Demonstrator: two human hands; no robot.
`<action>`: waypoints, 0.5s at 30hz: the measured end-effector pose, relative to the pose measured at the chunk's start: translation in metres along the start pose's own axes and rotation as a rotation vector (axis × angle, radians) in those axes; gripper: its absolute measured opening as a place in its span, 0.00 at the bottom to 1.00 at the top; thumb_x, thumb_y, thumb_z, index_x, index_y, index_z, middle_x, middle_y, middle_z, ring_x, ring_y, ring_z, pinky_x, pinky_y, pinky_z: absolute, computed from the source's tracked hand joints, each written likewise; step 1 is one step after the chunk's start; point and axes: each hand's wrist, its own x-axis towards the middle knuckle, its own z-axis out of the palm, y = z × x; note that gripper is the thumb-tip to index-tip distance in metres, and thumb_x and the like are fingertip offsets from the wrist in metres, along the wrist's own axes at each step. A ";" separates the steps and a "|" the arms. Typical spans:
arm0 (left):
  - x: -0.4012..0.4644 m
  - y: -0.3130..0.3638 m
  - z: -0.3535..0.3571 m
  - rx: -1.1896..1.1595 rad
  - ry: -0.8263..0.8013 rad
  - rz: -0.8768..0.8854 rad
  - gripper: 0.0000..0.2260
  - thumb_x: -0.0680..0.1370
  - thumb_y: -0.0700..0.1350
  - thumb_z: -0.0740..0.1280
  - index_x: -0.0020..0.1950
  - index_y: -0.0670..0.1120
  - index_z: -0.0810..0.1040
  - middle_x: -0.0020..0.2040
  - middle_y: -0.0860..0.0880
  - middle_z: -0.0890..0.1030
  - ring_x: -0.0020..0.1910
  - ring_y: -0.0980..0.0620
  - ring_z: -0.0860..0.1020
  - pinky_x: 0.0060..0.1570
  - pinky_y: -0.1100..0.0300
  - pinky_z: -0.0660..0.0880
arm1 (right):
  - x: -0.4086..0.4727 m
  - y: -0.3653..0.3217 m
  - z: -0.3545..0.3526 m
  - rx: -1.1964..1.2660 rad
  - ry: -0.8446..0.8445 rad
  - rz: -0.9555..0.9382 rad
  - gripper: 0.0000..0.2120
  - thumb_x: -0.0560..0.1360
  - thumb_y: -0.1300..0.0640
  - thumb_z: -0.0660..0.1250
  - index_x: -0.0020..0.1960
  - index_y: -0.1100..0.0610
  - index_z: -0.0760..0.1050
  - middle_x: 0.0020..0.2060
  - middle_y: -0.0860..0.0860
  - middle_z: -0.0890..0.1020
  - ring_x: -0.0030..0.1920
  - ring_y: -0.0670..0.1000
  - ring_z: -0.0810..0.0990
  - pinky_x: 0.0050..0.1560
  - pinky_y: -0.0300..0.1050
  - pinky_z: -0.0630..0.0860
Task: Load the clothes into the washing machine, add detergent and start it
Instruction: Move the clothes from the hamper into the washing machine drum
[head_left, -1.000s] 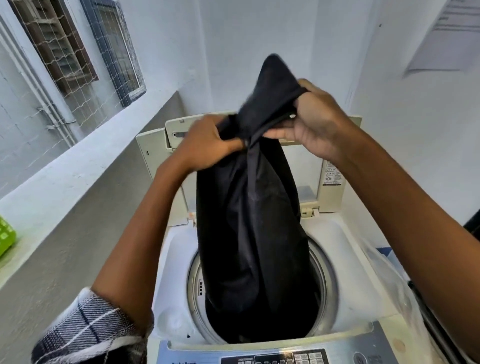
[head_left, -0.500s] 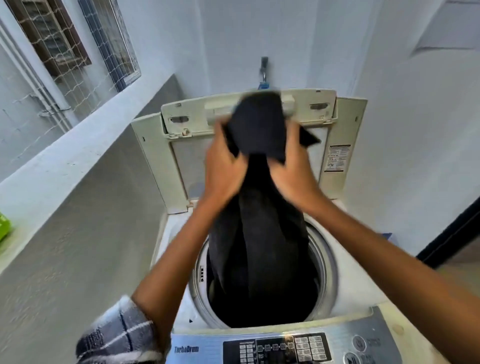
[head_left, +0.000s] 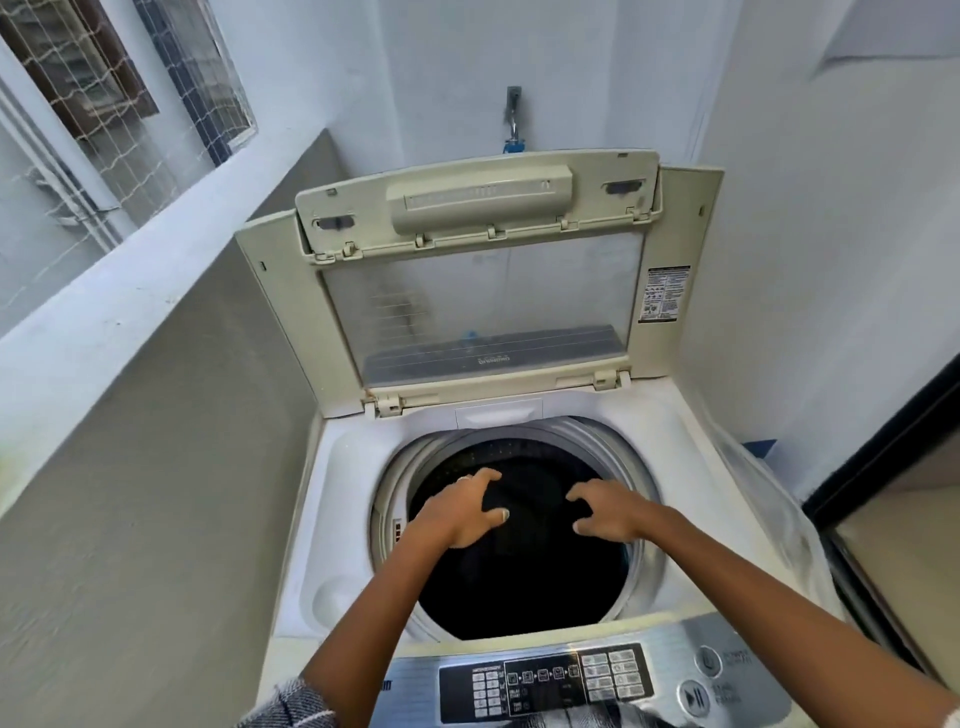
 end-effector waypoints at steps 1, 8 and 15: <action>0.000 0.008 -0.002 -0.039 0.025 0.033 0.24 0.78 0.54 0.62 0.73 0.53 0.61 0.68 0.47 0.71 0.64 0.47 0.73 0.63 0.51 0.70 | -0.002 -0.001 0.000 0.051 0.054 -0.027 0.24 0.76 0.50 0.63 0.71 0.52 0.65 0.69 0.54 0.68 0.69 0.57 0.67 0.68 0.53 0.66; -0.009 0.064 0.011 -0.253 0.087 0.221 0.14 0.79 0.51 0.62 0.65 0.55 0.70 0.57 0.55 0.77 0.46 0.60 0.76 0.51 0.62 0.74 | -0.043 0.009 0.006 0.412 0.429 -0.127 0.14 0.76 0.57 0.63 0.62 0.51 0.73 0.59 0.48 0.77 0.60 0.47 0.75 0.61 0.47 0.72; 0.001 0.147 0.026 -0.404 0.054 0.376 0.10 0.79 0.49 0.63 0.59 0.59 0.74 0.51 0.60 0.78 0.46 0.64 0.77 0.51 0.63 0.75 | -0.094 0.065 -0.005 0.690 0.675 -0.088 0.13 0.75 0.63 0.64 0.53 0.47 0.75 0.50 0.46 0.80 0.52 0.44 0.77 0.51 0.32 0.72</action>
